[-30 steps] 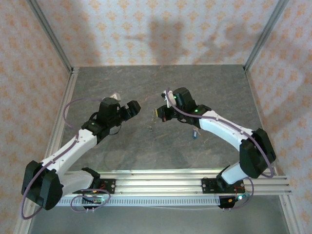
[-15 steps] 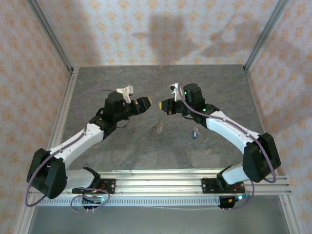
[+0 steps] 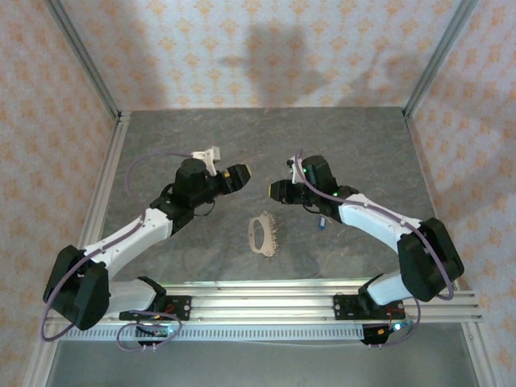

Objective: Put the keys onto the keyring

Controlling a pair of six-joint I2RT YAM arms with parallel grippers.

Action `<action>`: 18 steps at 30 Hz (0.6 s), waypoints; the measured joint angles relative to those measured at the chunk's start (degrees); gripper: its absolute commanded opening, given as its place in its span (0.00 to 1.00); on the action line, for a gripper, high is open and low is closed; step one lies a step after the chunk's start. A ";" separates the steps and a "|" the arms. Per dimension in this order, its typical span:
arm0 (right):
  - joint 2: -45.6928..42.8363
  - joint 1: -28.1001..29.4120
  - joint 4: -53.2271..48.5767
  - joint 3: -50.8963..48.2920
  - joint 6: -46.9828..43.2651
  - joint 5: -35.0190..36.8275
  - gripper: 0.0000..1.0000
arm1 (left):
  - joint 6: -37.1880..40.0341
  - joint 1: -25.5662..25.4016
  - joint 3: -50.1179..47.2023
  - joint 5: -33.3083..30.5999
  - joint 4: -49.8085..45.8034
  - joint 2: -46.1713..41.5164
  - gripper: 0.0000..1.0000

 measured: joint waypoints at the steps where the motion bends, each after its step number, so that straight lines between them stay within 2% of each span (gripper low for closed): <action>1: 0.04 0.70 -0.83 -0.57 0.46 0.98 0.43 | -0.04 0.02 -0.50 -0.96 -0.31 -0.50 0.85; 9: 2.51 10.14 -6.67 -5.22 2.27 8.83 0.47 | -0.11 0.02 -3.43 -7.10 -3.13 -3.61 0.89; 18: 3.54 10.45 -9.03 -7.39 3.93 13.73 0.45 | -0.11 0.02 -3.78 -8.57 -4.42 -5.33 0.90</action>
